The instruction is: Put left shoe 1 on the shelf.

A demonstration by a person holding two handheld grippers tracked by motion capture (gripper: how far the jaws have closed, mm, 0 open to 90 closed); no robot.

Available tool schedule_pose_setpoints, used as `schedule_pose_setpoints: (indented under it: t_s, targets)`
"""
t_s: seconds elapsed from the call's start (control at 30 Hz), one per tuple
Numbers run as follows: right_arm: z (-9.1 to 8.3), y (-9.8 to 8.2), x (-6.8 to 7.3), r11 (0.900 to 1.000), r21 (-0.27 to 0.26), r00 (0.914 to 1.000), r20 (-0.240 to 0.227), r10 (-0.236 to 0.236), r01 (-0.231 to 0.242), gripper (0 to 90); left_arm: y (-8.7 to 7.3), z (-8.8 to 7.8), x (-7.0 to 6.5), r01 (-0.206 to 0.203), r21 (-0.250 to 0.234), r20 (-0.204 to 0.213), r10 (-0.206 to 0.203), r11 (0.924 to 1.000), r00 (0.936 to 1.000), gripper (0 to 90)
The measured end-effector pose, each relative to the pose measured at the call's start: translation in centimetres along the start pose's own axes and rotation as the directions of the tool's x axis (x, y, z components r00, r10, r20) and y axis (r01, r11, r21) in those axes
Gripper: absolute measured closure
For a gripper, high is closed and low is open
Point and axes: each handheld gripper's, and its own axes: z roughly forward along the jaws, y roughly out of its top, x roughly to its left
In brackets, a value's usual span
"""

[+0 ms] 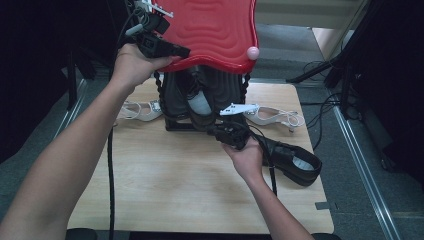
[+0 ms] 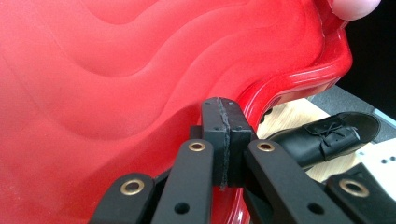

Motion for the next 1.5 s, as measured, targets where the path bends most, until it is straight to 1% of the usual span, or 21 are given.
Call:
schedule_pose_setpoints:
  t_s: [0.03, 0.13, 0.2, 0.3, 0.37, 0.43, 0.53, 0.63, 0.7, 0.73, 0.9, 0.97, 1.03, 1.1, 1.23, 1.27, 1.3, 1.4, 1.5]
  targets:
    - [0.3, -0.1, -0.2, 1.0, 0.012, 1.0, 0.001, 0.0, 0.0, 90.0, 0.0, 0.0, 0.0, 0.003, -0.002, -0.001, -0.003, 1.0, 1.0, 90.0]
    - [0.8, -0.4, -0.5, 1.0, 0.018, 1.0, 0.005, -0.004, 0.003, 90.0, 0.0, 0.0, 0.0, 0.002, -0.001, -0.002, -0.002, 1.0, 1.0, 90.0]
    - [1.2, -0.4, -0.6, 1.0, 0.027, 0.9999, 0.016, -0.005, 0.004, 90.0, 0.0, 0.0, 0.0, 0.002, 0.0, -0.001, -0.002, 1.0, 1.0, 90.0]
    - [1.8, -0.4, -1.0, 1.0, 0.026, 0.9995, 0.03, 0.0, 0.0, 90.0, 0.0, 0.0, -0.1, 0.002, -0.001, -0.002, -0.002, 1.0, 1.0, 90.0]
    - [2.0, -0.3, -1.1, 1.0, 0.021, 0.9996, 0.027, 0.01, -0.011, 90.0, 0.0, 0.0, 0.0, 0.003, -0.001, -0.002, -0.003, 1.0, 1.0, 90.0]
    - [2.1, -0.1, -1.3, 0.999, 0.029, 0.9996, 0.011, 0.026, -0.026, 90.0, 0.0, 0.0, 0.0, 0.003, 0.0, 0.0, -0.003, 1.0, 1.0, 90.0]
    - [2.1, 0.0, -1.2, 0.999, 0.034, 0.9996, 0.02, 0.019, -0.02, 90.0, 0.0, 0.0, -0.1, 0.001, 0.002, -0.002, -0.001, 1.0, 1.0, 90.0]
    - [2.1, 0.1, -1.1, 0.999, 0.034, 0.9995, 0.013, 0.028, -0.029, 90.0, 0.0, 0.0, -0.1, 0.004, 0.003, -0.004, -0.004, 1.0, 1.0, 90.0]
    - [2.1, 0.2, -1.1, 0.999, 0.033, 0.9996, 0.01, 0.025, -0.025, 90.0, 0.0, 0.0, -0.2, 0.001, 0.002, -0.006, -0.001, 1.0, 1.0, 90.0]
    - [2.1, 0.4, -1.1, 0.999, 0.032, 0.9997, 0.002, 0.025, -0.025, 90.0, 0.0, 0.0, -0.2, 0.001, 0.003, -0.005, -0.001, 1.0, 1.0, 90.0]
    - [2.4, 1.1, -0.9, 0.999, 0.037, 0.9997, 0.015, 0.022, -0.022, 90.0, 0.0, 0.0, -0.1, 0.001, 0.006, -0.001, -0.001, 1.0, 1.0, 90.0]
    - [2.6, 1.3, -1.0, 0.999, 0.034, 0.9993, 0.01, 0.037, -0.037, 90.0, 0.0, 0.0, -0.1, 0.004, 0.007, 0.001, -0.004, 1.0, 1.0, 90.0]
    - [2.8, 1.5, -1.0, 0.999, 0.03, 0.999, 0.012, 0.043, -0.043, 90.0, 0.0, 0.0, -0.1, 0.003, 0.005, 0.0, -0.003, 1.0, 1.0, 90.0]
    - [3.0, 1.7, -0.8, 0.999, 0.03, 0.9994, 0.022, 0.027, -0.027, 90.0, 0.0, 0.0, -0.1, 0.004, 0.005, -0.001, -0.004, 1.0, 1.0, 90.0]
    - [3.6, 2.5, -0.6, 0.999, 0.037, 0.9994, 0.034, 0.01, -0.012, 90.0, 0.1, 0.0, -0.1, 0.005, 0.007, -0.001, -0.005, 1.0, 1.0, 90.0]
    - [3.7, 2.7, -0.6, 0.999, 0.039, 0.9994, 0.034, 0.01, -0.011, 90.0, 0.1, 0.0, -0.1, 0.009, 0.007, -0.002, -0.009, 0.9999, 1.0, 90.0]
    - [3.9, 2.9, -0.5, 0.999, 0.04, 0.9993, 0.036, 0.009, -0.01, 90.0, 0.0, 0.0, -0.1, 0.004, 0.006, -0.001, -0.004, 1.0, 1.0, 90.0]
    - [4.5, 3.5, -0.4, 0.999, 0.04, 0.9991, 0.039, 0.014, -0.016, 90.0, 0.0, 0.0, -0.1, 0.009, 0.004, 0.0, -0.009, 0.9999, 1.0, 90.0]
    - [5.0, 4.0, -0.2, 0.999, 0.041, 0.9992, 0.036, 0.016, -0.017, 90.0, 0.0, 0.0, -0.1, 0.006, 0.004, 0.0, -0.006, 1.0, 1.0, 90.0]
